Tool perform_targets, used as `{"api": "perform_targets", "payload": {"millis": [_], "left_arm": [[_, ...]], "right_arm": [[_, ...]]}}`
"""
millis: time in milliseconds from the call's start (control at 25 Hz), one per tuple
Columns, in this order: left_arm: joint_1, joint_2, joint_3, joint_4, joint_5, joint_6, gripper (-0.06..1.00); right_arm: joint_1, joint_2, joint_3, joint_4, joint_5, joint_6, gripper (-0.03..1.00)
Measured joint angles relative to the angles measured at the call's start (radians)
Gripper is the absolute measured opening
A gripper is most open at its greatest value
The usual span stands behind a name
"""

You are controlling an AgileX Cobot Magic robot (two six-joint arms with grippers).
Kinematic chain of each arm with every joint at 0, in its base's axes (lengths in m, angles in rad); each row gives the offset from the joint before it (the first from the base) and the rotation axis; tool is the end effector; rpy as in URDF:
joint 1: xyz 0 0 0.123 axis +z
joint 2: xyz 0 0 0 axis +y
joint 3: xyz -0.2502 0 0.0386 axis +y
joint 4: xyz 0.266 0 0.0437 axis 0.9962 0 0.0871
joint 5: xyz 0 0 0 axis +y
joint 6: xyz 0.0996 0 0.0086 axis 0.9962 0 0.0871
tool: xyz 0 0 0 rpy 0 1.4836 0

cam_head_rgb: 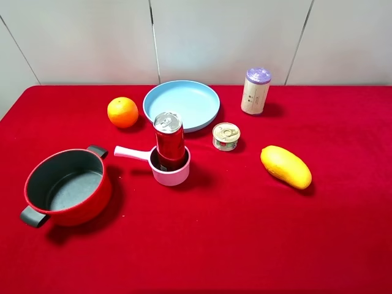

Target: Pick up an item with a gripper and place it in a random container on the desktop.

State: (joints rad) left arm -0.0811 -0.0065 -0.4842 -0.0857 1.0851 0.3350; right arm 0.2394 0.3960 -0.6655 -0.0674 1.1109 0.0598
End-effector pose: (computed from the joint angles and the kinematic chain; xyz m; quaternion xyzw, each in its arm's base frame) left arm 0.0499 -0.0117 0.2755 0.1798 0.8421 0.0217 0.5080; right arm 0.1001 0.0182 0.2997 -0.0840 0.9134 0.0259 0.3974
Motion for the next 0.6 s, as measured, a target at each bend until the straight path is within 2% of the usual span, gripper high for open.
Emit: {"api": "perform_targets", "payload": {"millis": [320, 600], "left_arm": [[0.000, 0.000, 0.000, 0.000, -0.001, 0.000, 0.99], [0.000, 0.000, 0.000, 0.000, -0.001, 0.000, 0.98]], "right_arm": [[-0.008, -0.193, 0.074, -0.006, -0.052, -0.019, 0.69], [-0.008, -0.386, 0.141, -0.019, -0.048, -0.026, 0.69]]}}
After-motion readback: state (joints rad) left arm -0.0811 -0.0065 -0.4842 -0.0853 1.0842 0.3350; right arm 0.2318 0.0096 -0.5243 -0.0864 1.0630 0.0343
